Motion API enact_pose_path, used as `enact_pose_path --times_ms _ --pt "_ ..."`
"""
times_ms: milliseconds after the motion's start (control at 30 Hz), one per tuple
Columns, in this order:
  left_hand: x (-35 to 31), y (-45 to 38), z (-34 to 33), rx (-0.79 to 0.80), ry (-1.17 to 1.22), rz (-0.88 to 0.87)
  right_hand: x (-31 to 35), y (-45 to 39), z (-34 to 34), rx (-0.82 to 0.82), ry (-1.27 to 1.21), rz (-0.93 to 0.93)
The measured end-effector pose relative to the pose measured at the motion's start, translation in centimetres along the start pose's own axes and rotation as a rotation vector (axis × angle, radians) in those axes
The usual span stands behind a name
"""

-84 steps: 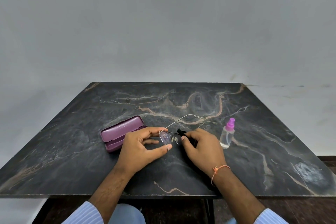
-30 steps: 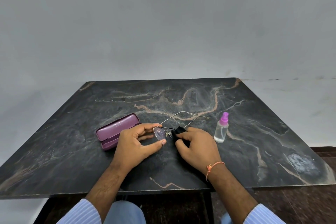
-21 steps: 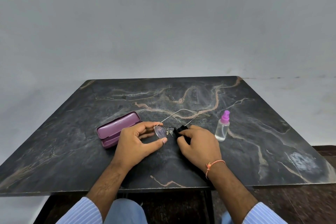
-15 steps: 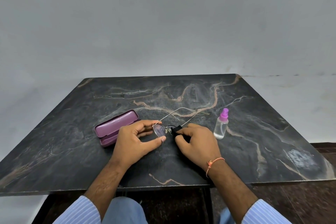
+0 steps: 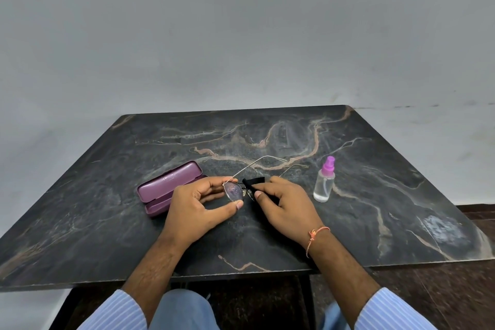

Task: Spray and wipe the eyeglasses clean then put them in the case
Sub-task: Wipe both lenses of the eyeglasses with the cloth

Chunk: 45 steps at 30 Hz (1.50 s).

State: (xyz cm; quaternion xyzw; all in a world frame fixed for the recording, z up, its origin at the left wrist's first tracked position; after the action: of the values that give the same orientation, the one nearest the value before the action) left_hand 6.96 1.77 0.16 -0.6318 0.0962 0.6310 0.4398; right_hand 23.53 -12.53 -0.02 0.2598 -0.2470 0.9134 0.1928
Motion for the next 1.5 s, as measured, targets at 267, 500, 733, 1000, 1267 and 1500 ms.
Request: enact_pose_path --times_ms 267,500,733,1000,1267,1500 --pt "0.1 -0.1 0.0 -0.003 -0.01 -0.004 0.0 0.1 0.1 0.0 -0.008 -0.011" --pt "0.0 0.0 0.0 -0.012 -0.029 -0.02 -0.4 -0.2 -0.4 -0.039 0.191 -0.13" --pt "0.0 0.0 -0.1 -0.003 -0.034 -0.03 -0.4 0.0 0.0 -0.059 0.029 -0.113" --pt "0.1 0.0 0.0 -0.007 -0.048 -0.037 -0.7 0.0 0.1 -0.094 -0.01 -0.184" --pt "0.1 -0.2 -0.3 0.018 -0.051 -0.06 1.2 1.2 1.0 -0.251 -0.139 0.053" --pt "0.5 -0.3 0.0 0.034 -0.052 -0.063 2.6 1.4 -0.3 -0.164 -0.002 0.217"
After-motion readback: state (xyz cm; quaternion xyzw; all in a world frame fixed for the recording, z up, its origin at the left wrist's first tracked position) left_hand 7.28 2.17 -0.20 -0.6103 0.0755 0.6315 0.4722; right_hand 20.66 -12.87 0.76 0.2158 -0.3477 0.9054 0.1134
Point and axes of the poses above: each hand's wrist, its own y-axis away from the middle knuckle, its own z-axis out of the back of the hand, x = y × z, the point moved 3 cm from there along -y, towards the middle knuckle, and after that the axes turned 8 degrees about y, right-handed, at the moved point
